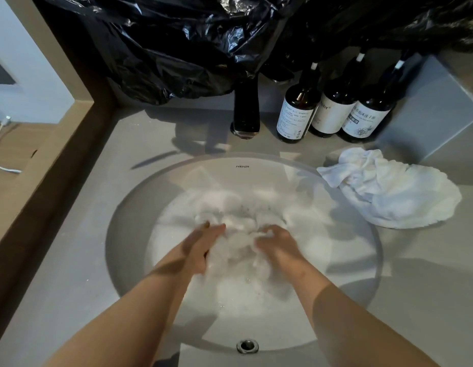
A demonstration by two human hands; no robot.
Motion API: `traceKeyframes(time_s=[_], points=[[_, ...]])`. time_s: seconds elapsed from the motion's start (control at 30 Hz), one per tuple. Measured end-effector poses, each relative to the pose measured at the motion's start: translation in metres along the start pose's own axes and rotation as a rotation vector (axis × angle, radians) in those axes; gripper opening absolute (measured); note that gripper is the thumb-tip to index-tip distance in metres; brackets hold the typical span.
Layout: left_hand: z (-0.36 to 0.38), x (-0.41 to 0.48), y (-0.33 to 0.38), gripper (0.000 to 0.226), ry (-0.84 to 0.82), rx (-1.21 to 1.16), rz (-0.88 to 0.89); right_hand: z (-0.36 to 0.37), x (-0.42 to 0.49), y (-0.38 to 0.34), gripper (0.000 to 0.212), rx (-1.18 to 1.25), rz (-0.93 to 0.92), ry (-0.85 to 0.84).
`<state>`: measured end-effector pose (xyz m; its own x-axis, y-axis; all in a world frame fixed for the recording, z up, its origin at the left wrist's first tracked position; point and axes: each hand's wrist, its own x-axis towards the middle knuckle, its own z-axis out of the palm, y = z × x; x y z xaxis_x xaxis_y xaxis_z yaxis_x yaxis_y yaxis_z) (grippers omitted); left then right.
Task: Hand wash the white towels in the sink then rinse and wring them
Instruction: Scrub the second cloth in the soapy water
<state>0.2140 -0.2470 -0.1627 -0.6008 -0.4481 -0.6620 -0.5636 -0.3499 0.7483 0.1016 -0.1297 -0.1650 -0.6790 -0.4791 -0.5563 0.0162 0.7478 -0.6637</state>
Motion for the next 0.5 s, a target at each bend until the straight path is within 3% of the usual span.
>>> traceKeyframes(time_s=[0.1, 0.2, 0.37, 0.43, 0.5], points=[[-0.002, -0.008, 0.011, 0.051, -0.111, -0.421, 0.059, 0.005, -0.038, -0.035, 0.016, 0.242, -0.158, 0.025], [0.021, -0.015, 0.026, 0.035, -0.008, -0.506, 0.112, 0.023, -0.068, -0.053, 0.028, 0.090, -0.342, 0.019], [0.048, -0.025, 0.036, 0.042, -0.006, -0.575, -0.055, 0.001, -0.032, -0.059, 0.045, 0.380, -0.115, 0.300], [0.046, -0.022, 0.031, 0.048, -0.019, -0.568, -0.041, -0.001, -0.026, -0.055, 0.048, 0.375, -0.071, 0.328], [0.035, -0.022, 0.034, 0.040, -0.030, -0.561, -0.021, 0.008, -0.042, -0.054, 0.044, 0.341, -0.135, 0.249]])
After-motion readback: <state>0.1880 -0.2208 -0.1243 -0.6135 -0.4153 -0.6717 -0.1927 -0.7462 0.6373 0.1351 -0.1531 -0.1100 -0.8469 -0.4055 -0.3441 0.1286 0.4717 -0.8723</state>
